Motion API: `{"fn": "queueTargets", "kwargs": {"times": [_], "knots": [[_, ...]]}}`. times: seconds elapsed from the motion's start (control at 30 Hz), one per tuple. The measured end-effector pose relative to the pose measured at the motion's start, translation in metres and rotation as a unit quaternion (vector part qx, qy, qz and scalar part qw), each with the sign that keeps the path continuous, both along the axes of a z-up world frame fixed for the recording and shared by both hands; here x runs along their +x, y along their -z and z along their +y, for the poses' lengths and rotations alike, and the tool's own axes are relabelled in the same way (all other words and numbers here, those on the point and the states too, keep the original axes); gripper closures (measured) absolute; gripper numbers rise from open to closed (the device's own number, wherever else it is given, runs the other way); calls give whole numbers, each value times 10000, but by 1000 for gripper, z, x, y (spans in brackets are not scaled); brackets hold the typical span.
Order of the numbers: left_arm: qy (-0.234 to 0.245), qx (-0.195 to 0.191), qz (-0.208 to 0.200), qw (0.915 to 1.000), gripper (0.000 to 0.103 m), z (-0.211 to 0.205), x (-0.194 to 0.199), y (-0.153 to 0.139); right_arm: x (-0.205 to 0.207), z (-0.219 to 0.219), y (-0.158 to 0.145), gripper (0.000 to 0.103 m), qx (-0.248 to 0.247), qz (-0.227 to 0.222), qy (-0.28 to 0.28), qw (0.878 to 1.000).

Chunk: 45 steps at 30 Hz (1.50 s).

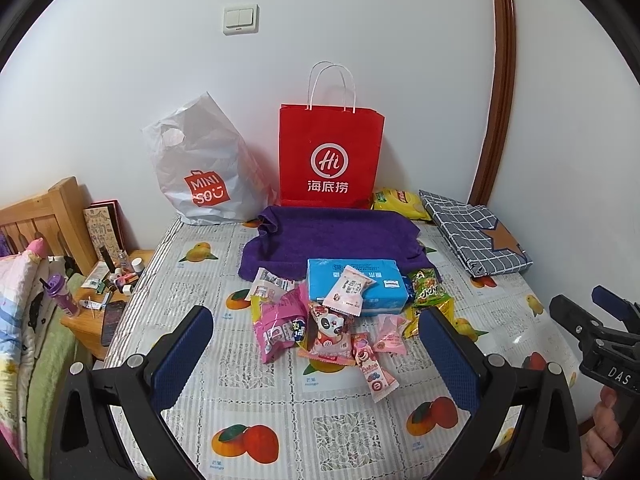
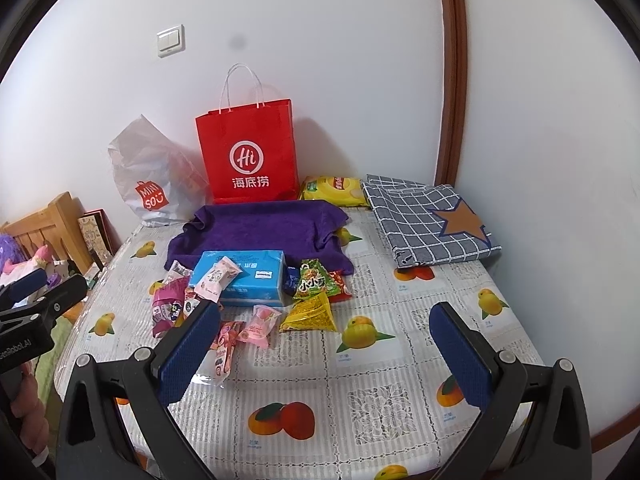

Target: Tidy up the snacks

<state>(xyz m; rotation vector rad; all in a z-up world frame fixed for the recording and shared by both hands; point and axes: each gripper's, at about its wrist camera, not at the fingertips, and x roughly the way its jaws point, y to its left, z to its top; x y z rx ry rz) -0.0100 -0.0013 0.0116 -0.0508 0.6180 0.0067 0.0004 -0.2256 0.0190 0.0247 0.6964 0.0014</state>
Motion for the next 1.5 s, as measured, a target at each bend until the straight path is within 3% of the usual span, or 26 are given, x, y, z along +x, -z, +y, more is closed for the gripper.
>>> {"fn": "queueTargets", "kwargs": {"times": [0.93,1.27,1.5], "knots": [[36,-5,-24,10000,0,4,-3,-2,7,13,-8,0,-26,-28,-141,9999],[-227,-42,193,9995,0,15,21,6,22,12,-2,0,-267,31,45,9996],[-253,-83,323,9991,0,23,45,21,48,3,15,0,-143,99,-54,9998]]}}
